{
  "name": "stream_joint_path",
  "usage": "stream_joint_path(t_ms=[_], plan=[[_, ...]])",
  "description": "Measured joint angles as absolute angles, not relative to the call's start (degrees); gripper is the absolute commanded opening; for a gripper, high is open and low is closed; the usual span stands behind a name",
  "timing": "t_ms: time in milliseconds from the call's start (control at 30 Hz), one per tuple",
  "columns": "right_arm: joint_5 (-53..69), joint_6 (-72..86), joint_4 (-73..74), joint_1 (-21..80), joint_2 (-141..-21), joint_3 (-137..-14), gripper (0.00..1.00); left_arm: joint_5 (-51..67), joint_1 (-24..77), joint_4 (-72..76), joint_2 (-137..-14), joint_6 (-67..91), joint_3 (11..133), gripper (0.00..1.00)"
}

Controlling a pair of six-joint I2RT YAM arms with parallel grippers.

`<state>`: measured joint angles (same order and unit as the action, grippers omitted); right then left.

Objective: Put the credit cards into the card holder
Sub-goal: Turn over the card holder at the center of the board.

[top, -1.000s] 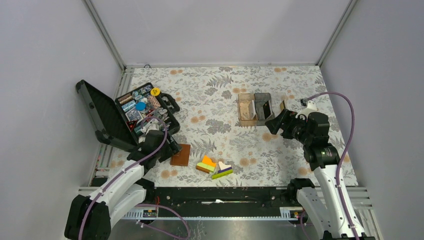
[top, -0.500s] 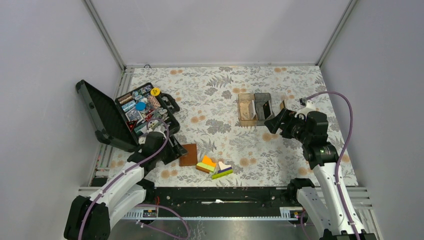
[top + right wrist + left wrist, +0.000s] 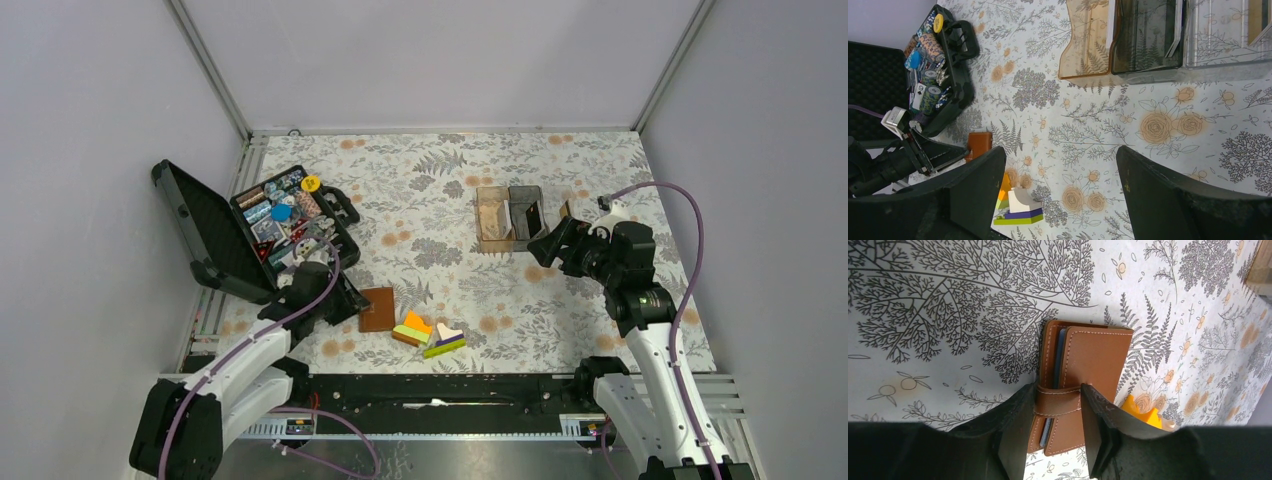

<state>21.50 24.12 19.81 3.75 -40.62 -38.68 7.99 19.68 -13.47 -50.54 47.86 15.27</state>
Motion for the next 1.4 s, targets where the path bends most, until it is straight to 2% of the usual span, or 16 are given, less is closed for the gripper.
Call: stream_joint_path(t_ms=[400,733,900,1200,1400], plan=[[22.04,24.27,19.14,3.73,-41.54,-38.48,0.89,9.58,19.68,-10.15,-52.1,47.99,15.25,0.0],[22.72,24.27,18.52,3.75,-42.87,-38.33,0.88,10.48,19.68,-15.35,-46.46,47.09,15.66,0.0],[23.59,24.29,18.41,3.73,-43.55,-38.15,0.88,9.37,19.7,-23.62,-41.5,44.18,21.43,0.0],[23.75,24.71,16.93,3.75,-44.38,-37.19,0.87,-1.58,20.67,-31.31,-42.5,36.91,35.38,0.0],[23.73,24.75,16.84,3.75,-44.42,-36.93,0.87,-13.08,29.32,-35.9,-50.81,35.4,40.8,0.0]])
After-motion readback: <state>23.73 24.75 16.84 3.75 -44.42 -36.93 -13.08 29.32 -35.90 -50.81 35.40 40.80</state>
